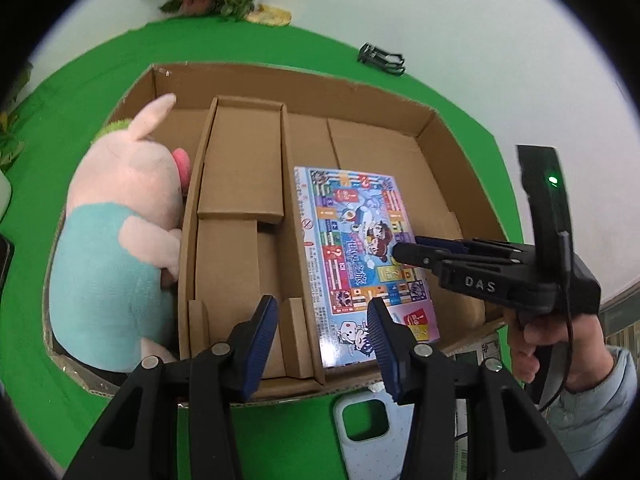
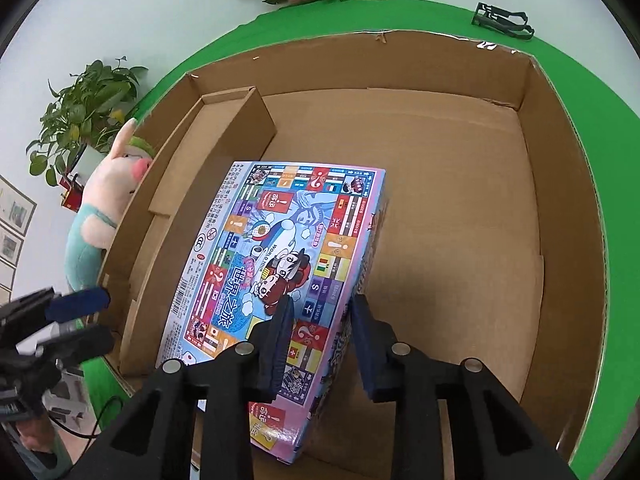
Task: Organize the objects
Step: 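Lay the board-game box flat in the box and open the right gripper, then grasp the white-and-green product box with the right gripper and lift it, then carry the white product box over the large box beside the board game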
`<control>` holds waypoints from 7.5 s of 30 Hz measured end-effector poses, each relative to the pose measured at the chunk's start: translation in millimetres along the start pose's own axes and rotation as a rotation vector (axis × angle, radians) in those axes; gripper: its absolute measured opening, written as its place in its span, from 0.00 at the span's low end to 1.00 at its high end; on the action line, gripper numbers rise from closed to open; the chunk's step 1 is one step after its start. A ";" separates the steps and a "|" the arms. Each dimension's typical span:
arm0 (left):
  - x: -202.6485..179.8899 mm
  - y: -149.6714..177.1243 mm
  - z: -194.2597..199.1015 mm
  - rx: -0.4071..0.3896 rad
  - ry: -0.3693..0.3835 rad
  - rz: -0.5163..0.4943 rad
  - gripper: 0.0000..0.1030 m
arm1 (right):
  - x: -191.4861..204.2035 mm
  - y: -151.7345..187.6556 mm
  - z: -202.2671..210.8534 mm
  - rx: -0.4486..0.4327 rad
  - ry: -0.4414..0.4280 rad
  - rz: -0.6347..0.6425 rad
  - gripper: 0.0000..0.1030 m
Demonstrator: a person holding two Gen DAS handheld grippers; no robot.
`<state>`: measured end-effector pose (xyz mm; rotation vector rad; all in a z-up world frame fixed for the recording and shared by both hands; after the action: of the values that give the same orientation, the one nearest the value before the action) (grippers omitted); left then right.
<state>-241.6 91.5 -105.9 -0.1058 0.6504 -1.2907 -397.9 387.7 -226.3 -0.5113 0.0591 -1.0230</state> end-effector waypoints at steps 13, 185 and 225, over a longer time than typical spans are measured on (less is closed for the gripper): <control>16.4 -6.3 91.1 -0.377 -0.127 -0.150 0.85 | 28.4 11.7 101.7 -0.272 0.248 0.052 1.00; -145.3 -36.9 53.7 -0.072 0.435 -0.183 0.52 | 78.2 55.0 220.6 -0.533 0.122 0.099 0.59; -123.3 -59.4 -135.8 0.283 0.287 0.025 0.52 | -38.8 29.4 32.2 -0.064 0.085 0.024 0.59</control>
<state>-376.2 224.2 -144.1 0.3241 0.7023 -1.3737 -385.8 444.2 -217.9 -0.5237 0.1737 -1.0218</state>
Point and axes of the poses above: each gripper's, at about its wrist camera, not at the fingertips, and z roughly against the way its jaws point, x to its left, y to its underside, the point moved 7 cm from there along -z, roughly the way its jaws point, and after that the axes turned 12 degrees about z, right-handed, at the moved point
